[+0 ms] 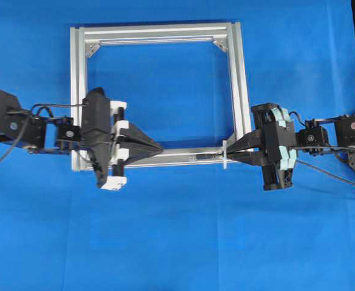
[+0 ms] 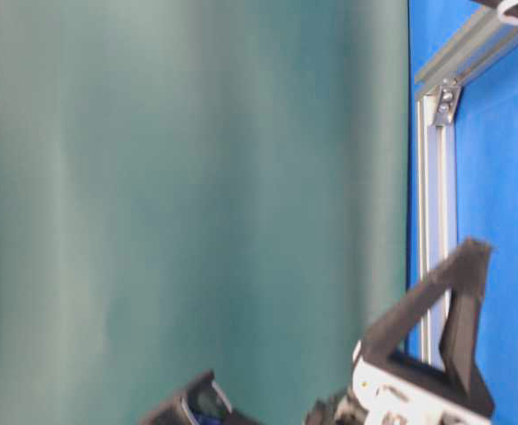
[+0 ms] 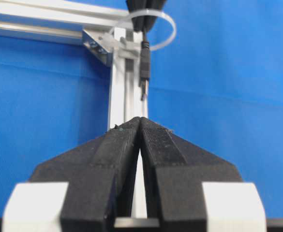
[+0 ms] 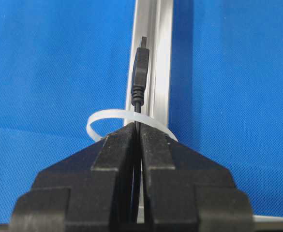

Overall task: Insert the wire through the string loop located on the right side.
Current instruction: 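Move the left gripper right toward the plug emerging from the loop, then close the left gripper on the USB plug beyond the loop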

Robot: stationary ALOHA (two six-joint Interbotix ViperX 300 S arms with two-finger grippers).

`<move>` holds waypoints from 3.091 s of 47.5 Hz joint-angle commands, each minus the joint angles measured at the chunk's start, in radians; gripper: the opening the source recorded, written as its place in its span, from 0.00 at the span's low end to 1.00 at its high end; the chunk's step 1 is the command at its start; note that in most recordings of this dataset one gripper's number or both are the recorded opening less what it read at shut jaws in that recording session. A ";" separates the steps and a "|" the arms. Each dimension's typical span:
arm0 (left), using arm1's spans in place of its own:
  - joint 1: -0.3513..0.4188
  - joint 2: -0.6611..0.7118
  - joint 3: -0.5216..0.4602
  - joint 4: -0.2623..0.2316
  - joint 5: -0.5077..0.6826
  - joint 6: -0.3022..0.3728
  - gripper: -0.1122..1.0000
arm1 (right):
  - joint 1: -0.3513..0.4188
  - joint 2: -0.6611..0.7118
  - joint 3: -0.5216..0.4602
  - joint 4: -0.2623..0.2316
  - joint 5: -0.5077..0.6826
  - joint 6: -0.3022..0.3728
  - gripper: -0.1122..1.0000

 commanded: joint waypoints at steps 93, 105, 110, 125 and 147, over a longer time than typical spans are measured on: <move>0.003 0.192 -0.322 0.002 0.183 0.055 0.93 | 0.000 -0.008 -0.011 -0.002 -0.012 -0.002 0.07; 0.003 0.235 -0.327 0.002 0.141 0.052 0.93 | 0.002 -0.008 -0.011 -0.002 -0.009 -0.002 0.07; 0.005 0.233 -0.325 0.003 0.140 0.052 0.92 | 0.000 -0.008 -0.009 -0.002 -0.009 0.000 0.07; 0.005 0.232 -0.325 0.002 0.140 0.052 0.92 | 0.000 -0.008 -0.011 -0.002 -0.009 -0.002 0.07; 0.006 0.230 -0.324 0.000 0.140 0.052 0.88 | 0.002 -0.008 -0.009 -0.002 -0.009 -0.002 0.07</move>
